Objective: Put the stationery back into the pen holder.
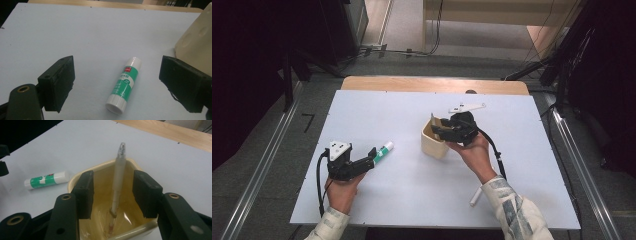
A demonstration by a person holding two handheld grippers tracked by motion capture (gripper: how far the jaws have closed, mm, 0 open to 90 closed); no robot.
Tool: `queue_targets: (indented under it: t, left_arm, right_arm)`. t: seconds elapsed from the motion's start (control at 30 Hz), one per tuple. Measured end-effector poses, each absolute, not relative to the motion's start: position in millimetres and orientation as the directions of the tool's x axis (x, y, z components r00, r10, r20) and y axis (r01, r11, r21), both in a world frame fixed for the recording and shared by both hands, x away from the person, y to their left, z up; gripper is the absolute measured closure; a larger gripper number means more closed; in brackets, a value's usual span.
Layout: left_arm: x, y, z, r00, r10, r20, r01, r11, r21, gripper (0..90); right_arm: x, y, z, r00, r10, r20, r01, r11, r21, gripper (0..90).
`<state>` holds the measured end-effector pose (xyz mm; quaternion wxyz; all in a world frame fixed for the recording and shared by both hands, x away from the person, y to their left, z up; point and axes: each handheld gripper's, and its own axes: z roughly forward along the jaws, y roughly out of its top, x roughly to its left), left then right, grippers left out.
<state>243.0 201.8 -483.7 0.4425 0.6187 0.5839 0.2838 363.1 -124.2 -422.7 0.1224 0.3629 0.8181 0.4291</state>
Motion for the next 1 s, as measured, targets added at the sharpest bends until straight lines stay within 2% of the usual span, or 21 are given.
queue_targets:
  t: [0.53, 1.0]
  left_arm:
    - [242.9, 202.1, -483.4, 0.157, 0.974, -0.164, 0.471, 0.072, 0.879, 14.2]
    - [242.8, 201.8, -483.4, 0.157, 0.974, -0.164, 0.472, 0.072, 0.879, 14.2]
  right_arm:
    - [352.8, -142.2, -413.8, -0.702, 0.702, 0.119, 0.478, 0.34, 0.81, 39.8]
    - [338.4, -176.1, -416.1, -0.658, 0.742, 0.125, 0.496, 0.302, 0.814, 36.7]
